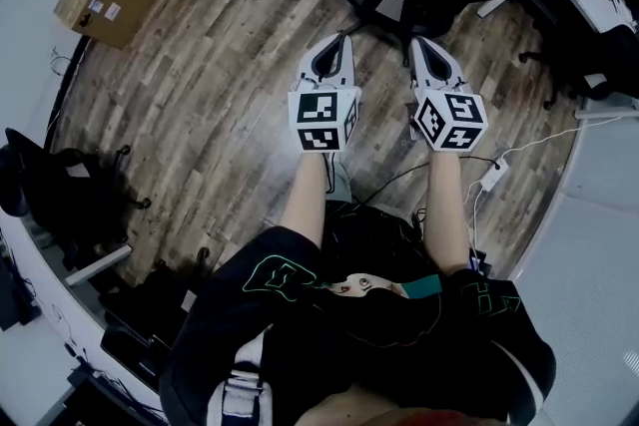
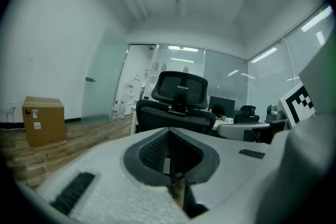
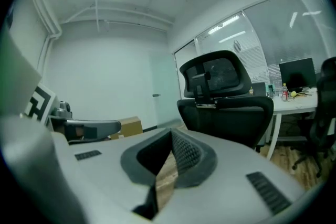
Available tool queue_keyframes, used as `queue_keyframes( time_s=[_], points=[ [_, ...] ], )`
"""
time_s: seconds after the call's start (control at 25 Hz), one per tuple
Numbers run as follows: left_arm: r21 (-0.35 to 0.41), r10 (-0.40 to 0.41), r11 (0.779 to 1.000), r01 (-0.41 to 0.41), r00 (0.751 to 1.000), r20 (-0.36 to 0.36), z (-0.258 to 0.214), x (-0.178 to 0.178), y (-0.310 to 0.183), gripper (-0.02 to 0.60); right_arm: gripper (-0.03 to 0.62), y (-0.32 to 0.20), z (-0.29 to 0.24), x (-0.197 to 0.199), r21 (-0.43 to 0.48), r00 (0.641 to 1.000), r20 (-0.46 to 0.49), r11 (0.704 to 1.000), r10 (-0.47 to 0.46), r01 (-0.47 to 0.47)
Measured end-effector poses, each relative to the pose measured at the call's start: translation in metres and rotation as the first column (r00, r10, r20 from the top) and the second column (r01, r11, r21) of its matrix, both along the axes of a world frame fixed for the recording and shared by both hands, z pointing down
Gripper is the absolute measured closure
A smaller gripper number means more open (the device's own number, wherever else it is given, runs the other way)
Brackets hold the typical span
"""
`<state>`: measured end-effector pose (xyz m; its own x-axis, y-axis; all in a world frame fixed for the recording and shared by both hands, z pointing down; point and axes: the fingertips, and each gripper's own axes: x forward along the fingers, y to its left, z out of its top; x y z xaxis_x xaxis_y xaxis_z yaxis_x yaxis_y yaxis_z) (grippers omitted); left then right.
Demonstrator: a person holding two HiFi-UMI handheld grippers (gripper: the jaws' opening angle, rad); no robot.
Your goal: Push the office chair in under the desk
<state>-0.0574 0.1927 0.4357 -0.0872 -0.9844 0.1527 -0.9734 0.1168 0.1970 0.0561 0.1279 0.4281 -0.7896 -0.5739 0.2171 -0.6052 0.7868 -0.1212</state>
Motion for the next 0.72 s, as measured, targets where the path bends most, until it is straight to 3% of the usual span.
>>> queue_keyframes(
  time_s=[0.2,0.36,0.52,0.72],
  points=[
    [0.014,0.05,0.999,-0.049,0.999,-0.012,-0.002,-0.02,-0.034,0.574,0.589,-0.025,0.0,-0.015,0.009,0.999,-0.016,0.999,0.042,-0.042],
    [0.005,0.111,0.994,-0.112,0.993,0.032,-0.006,-0.02,-0.06,0.574,0.588,-0.045,0.002,-0.015,0.03,0.994,-0.06,0.996,0.086,-0.085],
    [-0.006,0.177,0.984,-0.178,0.973,0.149,-0.018,-0.014,-0.089,0.574,0.567,-0.067,-0.004,-0.014,0.089,0.987,-0.115,0.991,0.108,-0.098],
    [-0.036,0.252,0.967,-0.254,0.918,0.305,-0.017,-0.012,-0.129,0.572,0.524,-0.1,-0.007,-0.02,0.172,0.976,-0.183,0.981,0.119,-0.087]
  ],
)
